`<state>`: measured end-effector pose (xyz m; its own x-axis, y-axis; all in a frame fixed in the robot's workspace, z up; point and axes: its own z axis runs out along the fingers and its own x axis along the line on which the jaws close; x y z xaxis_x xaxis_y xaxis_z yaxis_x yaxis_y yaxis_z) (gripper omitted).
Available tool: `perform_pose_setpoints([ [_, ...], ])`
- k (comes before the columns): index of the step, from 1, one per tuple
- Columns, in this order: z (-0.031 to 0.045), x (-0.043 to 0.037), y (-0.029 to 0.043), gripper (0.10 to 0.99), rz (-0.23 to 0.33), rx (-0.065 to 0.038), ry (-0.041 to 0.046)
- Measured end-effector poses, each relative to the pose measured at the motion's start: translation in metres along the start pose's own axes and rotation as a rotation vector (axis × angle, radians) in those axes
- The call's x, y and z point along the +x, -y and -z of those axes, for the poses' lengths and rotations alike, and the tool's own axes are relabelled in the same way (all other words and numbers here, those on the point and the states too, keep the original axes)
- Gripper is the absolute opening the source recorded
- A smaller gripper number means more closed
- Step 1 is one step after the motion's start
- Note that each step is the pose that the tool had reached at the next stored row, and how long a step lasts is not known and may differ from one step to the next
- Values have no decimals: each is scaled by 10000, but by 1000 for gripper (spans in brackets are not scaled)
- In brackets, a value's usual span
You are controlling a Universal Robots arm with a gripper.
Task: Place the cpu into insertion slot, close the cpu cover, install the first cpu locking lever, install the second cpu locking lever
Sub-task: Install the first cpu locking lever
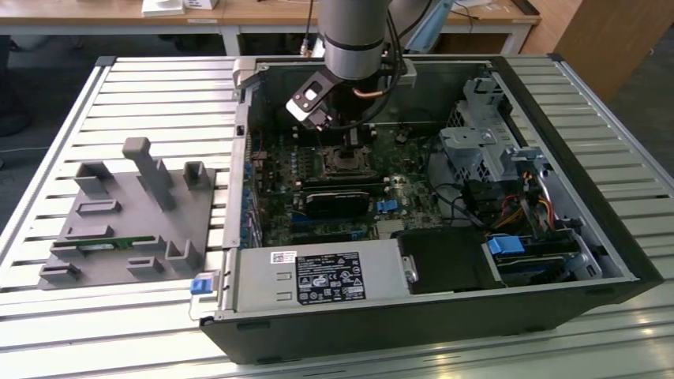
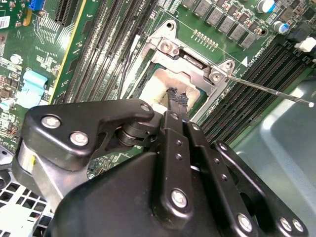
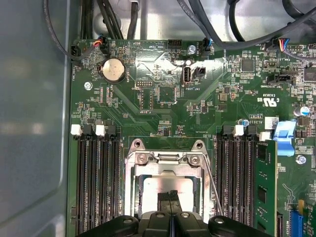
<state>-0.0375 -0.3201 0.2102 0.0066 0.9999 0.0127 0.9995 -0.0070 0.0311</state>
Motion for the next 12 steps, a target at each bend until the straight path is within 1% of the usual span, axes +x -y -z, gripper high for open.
perform_pose_setpoints([
  [12, 30, 0, -1, 106, 0, 0, 0],
])
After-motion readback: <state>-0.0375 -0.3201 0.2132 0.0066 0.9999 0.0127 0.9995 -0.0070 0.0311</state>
